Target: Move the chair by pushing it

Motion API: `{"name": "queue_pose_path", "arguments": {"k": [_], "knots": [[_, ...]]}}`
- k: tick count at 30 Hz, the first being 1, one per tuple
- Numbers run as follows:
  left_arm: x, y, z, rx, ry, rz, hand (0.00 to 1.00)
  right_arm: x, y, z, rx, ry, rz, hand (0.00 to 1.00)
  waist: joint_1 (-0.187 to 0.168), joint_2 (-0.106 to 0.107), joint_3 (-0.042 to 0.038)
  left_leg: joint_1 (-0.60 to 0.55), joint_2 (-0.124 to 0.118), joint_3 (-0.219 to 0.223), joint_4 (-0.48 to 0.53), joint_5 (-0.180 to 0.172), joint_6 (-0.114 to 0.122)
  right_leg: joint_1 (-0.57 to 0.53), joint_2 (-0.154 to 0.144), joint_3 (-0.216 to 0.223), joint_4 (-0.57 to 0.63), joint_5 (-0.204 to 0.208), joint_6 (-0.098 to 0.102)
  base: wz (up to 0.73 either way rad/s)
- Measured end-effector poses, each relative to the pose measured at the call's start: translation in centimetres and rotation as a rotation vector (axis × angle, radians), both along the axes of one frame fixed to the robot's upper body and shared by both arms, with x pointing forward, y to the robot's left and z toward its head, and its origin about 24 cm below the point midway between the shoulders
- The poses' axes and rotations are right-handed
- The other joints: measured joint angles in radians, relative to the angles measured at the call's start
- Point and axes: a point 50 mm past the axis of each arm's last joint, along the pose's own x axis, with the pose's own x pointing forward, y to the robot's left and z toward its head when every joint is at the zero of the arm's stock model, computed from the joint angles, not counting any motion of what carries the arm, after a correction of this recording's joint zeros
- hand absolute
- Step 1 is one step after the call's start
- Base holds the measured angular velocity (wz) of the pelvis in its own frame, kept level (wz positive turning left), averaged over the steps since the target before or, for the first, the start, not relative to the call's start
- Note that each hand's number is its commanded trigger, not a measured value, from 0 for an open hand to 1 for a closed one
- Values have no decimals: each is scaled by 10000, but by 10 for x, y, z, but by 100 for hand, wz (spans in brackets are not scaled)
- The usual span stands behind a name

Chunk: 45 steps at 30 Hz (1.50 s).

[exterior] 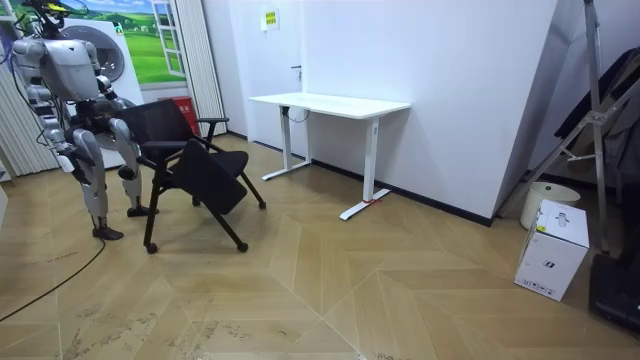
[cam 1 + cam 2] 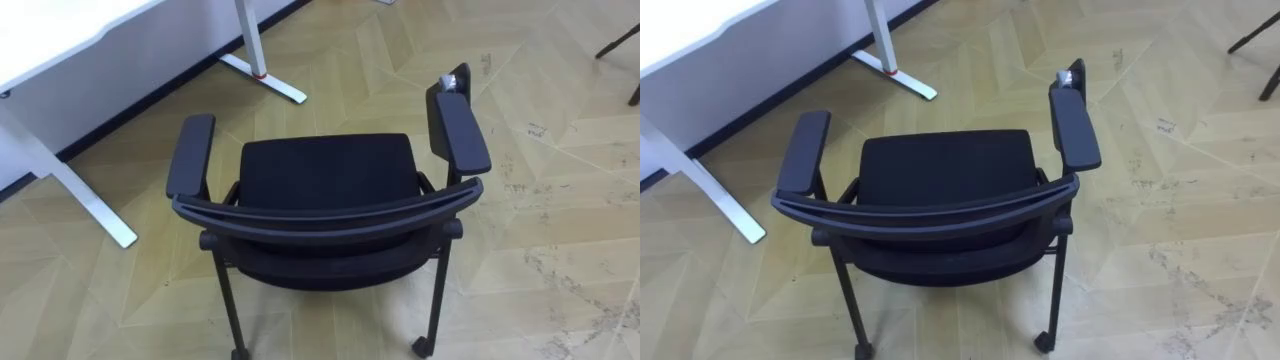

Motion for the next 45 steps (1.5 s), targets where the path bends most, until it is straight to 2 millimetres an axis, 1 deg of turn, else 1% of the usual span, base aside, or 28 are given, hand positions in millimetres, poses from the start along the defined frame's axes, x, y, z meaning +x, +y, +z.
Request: {"name": "queue_pose_path", "arguments": {"k": [2, 6, 14, 18, 20, 22, 23, 29, 32, 38, 41, 42, 45], "knots": [[0, 0, 0, 7, 9, -39, 0, 0, 0, 0, 62, -29, -160, 0, 19, -1, 1, 31, -4, 1, -52, 0, 0, 0, 3, 5, 1, 0, 0, 0], [0, 0, 0, 10, -17, -29, 0, 0, 0, 0, 144, -128, -625, 0, 25, -45, 28, 53, -16, 5, -93, 0, 0, 2, 2, 9, -8, -4, 7, 0], [0, 1, 0, 23, -41, -1, 0, 0, 0, 0, 126, -130, -752, 0, 22, -83, 41, 53, -22, 3, -125, 0, 0, -1, 2, 5, -31, -10, 15, 0], [-2, 2, 0, 92, -28, 210, 0, 0, -1, 0, 64, -164, -973, 0, 23, -119, 41, 50, -26, 1, -118, 0, 0, 1, -6, -18, -36, -12, 19, 0], [-2, 3, 0, 139, -8, 251, 0, 3, -3, 1, 49, -329, -1249, 0, 24, -119, 31, 50, -27, 2, -107, 0, 0, 0, -14, -18, -35, -12, 19, 0], [-3, 4, 0, 192, -6, 404, 0, 8, -4, 1, 15, -515, -1455, 0, 33, -138, 0, 76, -32, -7, -115, 0, 0, 39, -18, -29, -42, -12, 19, 0], [-4, 5, 0, 213, 3, 500, 0, 8, -4, 1, 0, -515, -1474, 0, 33, -144, 3, 102, -34, -10, -125, 0, 0, 64, -18, -34, -44, -12, 20, 3], [-12, 11, 1, 758, 247, 1293, 0, 5, -6, 1, -289, -320, -1814, 0, 35, -167, 0, 207, -72, -31, -122, 0, 0, 211, -44, -42, -161, -24, 40, 1], [-14, 15, 1, 1250, 393, 1399, 0, 4, -7, 1, -369, -275, -1805, 0, 27, -186, 13, 303, -78, -14, -143, 0, 0, 305, -45, -28, -178, -27, 44, 0], [-15, 31, 5, 2946, 832, 1309, 0, 2, -12, 2, -736, -28, -1787, 0, 25, -170, 27, 434, -79, -15, -139, 0, 0, 446, -47, -1, -149, -27, 44, -1], [-6, 42, 11, 4126, 697, 1278, 0, 4, -13, 2, -791, -50, -1724, 0, 16, -152, 43, 426, -83, -18, -143, -1, 1, 462, -48, -39, -162, -28, 45, 4], [0, 46, 14, 4627, 581, 1188, 0, 4, -13, 2, -823, 2, -1677, 0, 4, -106, 69, 425, -84, -16, -142, -1, 0, 469, -47, -52, -174, -29, 48, 6], [15, 53, 19, 5732, 350, 588, 0, 3, -14, 2, -829, 40, -1761, 0, -3, -60, 74, 433, -91, -35, -136, -1, 0, 506, -48, -80, -175, -34, 57, 4]]}}
